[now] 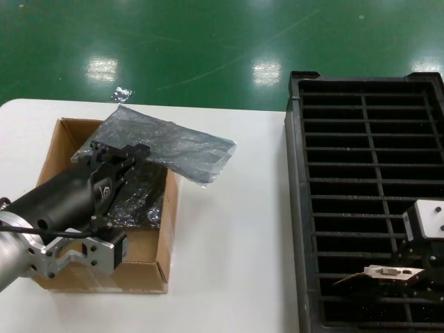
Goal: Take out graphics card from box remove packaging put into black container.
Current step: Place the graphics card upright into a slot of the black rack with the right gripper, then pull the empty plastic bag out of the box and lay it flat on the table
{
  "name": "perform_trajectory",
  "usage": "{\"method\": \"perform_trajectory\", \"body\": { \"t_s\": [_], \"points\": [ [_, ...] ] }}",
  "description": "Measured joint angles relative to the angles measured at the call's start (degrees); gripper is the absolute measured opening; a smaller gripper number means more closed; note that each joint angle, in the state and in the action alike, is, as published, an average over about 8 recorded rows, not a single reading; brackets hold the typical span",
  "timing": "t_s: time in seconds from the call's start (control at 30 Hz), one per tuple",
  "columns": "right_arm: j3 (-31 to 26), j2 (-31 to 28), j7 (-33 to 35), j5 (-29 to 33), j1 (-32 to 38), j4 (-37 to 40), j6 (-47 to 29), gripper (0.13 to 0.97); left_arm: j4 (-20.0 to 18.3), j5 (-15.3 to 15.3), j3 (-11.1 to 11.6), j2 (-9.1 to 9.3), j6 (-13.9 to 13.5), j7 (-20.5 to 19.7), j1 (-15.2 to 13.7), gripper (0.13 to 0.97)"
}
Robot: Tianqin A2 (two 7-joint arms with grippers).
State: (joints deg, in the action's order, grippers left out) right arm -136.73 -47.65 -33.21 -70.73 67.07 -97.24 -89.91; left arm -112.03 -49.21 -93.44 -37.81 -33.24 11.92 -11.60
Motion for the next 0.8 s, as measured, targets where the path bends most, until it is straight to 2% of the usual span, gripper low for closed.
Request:
{"method": "perform_trajectory", "body": {
  "t_s": [0.27, 0.57, 0.8],
  "points": [
    [1.22, 1.18, 1.01, 0.06, -0.49, 1.26, 0.02, 0.247, 0.0, 0.0, 0.0, 0.0, 0.0, 0.0, 0.0, 0.138],
    [4.96, -0.02, 3.71, -0.96, -2.61, 1.09, 0.84, 0.366, 0.0, 0.0, 0.0, 0.0, 0.0, 0.0, 0.0, 0.138],
    [12.72, -4.13, 8.02, -6.75, -9.27, 2.86, 6.57, 0.528, 0.0, 0.0, 0.0, 0.0, 0.0, 0.0, 0.0, 0.138]
  ]
}}
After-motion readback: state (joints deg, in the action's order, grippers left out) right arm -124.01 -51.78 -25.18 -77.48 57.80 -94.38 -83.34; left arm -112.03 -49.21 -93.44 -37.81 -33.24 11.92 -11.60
